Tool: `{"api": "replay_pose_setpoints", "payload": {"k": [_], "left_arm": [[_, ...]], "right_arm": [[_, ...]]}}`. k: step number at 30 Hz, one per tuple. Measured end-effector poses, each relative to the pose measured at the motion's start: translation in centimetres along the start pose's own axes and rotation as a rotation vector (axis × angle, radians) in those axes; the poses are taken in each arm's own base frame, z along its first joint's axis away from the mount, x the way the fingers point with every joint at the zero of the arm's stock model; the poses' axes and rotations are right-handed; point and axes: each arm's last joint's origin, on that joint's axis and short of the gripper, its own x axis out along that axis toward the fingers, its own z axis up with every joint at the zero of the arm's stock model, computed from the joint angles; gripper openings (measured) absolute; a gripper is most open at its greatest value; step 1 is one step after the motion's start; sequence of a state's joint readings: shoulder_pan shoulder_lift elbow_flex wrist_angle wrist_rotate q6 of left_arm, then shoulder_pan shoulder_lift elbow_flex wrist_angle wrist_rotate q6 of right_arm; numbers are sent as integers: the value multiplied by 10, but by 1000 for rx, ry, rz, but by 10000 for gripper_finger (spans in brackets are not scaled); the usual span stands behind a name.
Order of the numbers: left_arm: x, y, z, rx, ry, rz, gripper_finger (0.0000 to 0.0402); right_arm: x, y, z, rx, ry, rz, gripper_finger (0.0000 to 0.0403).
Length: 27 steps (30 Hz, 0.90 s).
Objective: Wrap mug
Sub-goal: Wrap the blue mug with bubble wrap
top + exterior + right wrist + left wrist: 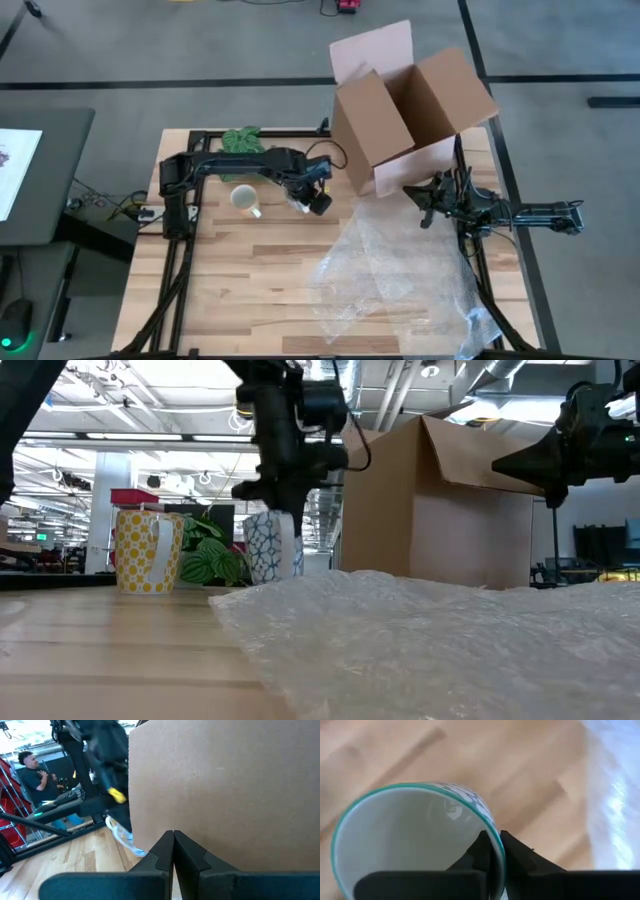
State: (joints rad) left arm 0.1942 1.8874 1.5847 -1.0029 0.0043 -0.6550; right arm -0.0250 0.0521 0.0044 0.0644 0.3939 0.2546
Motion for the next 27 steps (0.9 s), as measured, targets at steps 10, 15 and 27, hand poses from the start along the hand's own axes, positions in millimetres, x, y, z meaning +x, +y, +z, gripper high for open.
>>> {"api": "replay_pose_setpoints", "payload": {"k": [10, 15, 27], "left_arm": [[-77, -57, -14, 91, -200, -110, 2], [-90, -75, -28, 65, -238, -136, 1], [-93, -99, -66, 42, -219, -116, 0]], "right_arm": [[-2, 4, 17, 705, -94, 68, 0], [-4, 14, 23, 789, 7, 356, 0], [-28, 54, 63, 535, 633, 754, 30]]}}
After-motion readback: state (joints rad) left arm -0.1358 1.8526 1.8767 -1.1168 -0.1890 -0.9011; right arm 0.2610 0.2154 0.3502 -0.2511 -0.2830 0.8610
